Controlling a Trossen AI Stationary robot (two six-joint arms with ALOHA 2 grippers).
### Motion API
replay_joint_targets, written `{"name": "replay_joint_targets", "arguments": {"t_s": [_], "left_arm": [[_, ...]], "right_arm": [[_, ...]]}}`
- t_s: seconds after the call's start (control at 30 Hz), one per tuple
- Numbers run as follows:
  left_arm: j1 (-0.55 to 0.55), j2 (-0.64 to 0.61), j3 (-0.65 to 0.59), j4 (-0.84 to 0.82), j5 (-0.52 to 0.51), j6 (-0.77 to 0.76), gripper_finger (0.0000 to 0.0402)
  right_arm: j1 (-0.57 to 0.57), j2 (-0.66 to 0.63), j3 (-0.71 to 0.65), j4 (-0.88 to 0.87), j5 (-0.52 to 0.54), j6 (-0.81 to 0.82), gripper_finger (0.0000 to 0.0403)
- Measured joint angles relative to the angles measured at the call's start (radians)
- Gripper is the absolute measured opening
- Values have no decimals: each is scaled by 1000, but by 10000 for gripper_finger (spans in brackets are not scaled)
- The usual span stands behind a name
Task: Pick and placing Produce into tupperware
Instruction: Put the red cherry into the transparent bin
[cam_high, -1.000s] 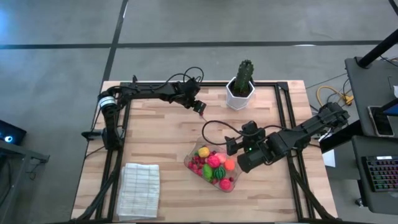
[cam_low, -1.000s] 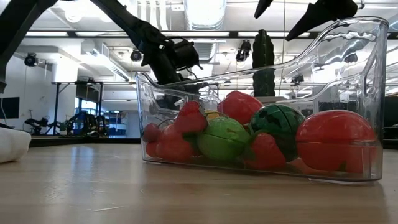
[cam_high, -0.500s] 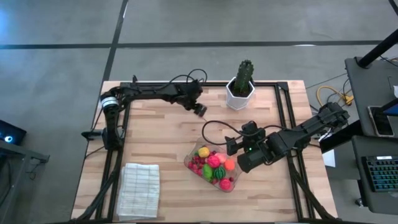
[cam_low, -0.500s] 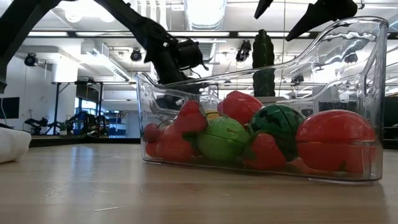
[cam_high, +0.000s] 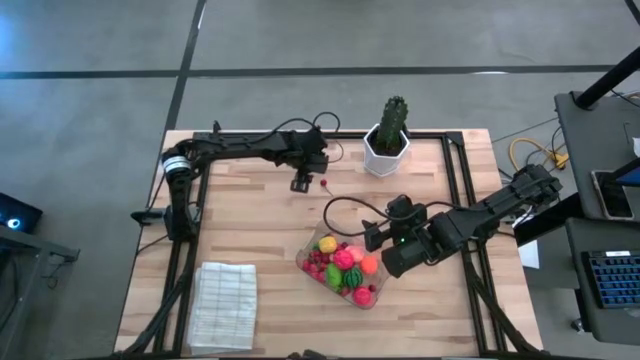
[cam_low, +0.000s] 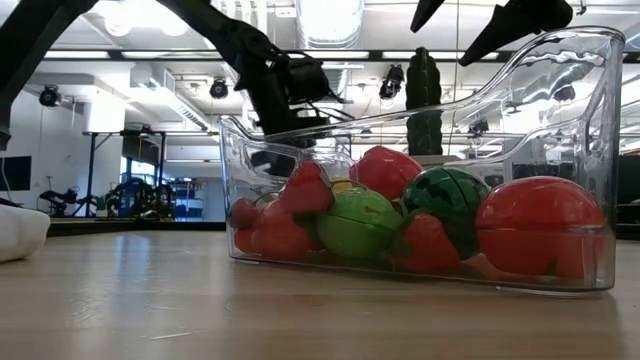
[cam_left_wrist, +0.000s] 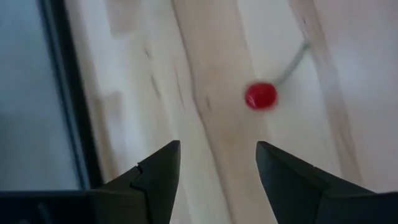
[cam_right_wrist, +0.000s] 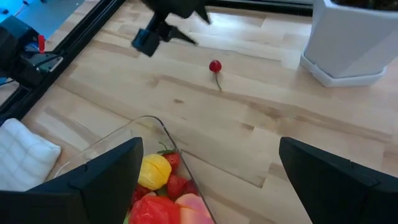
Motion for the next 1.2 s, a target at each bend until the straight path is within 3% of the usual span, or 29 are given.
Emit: {"name": "replay_joint_targets", "arguments": {"t_s": [0.23,0.4,0.83,1.0,1.2], "left_arm": [[-1,33,22,-14,105,-16,196],[-2,81,21,-57,106,-117,196],[-6,102,27,31,107,-118,196],[-8,102,25,47,160,-119,196],[-17,159,23,47,166,-122,196]], "right_arm": [[2,0,0,0,-62,18,368],[2,0,-4,-1,-66,24,368],[2,0,-11,0,-67,29,368],[2,0,-11,0,-67,29,368],[2,0,-11,1,-70,35,368]]}}
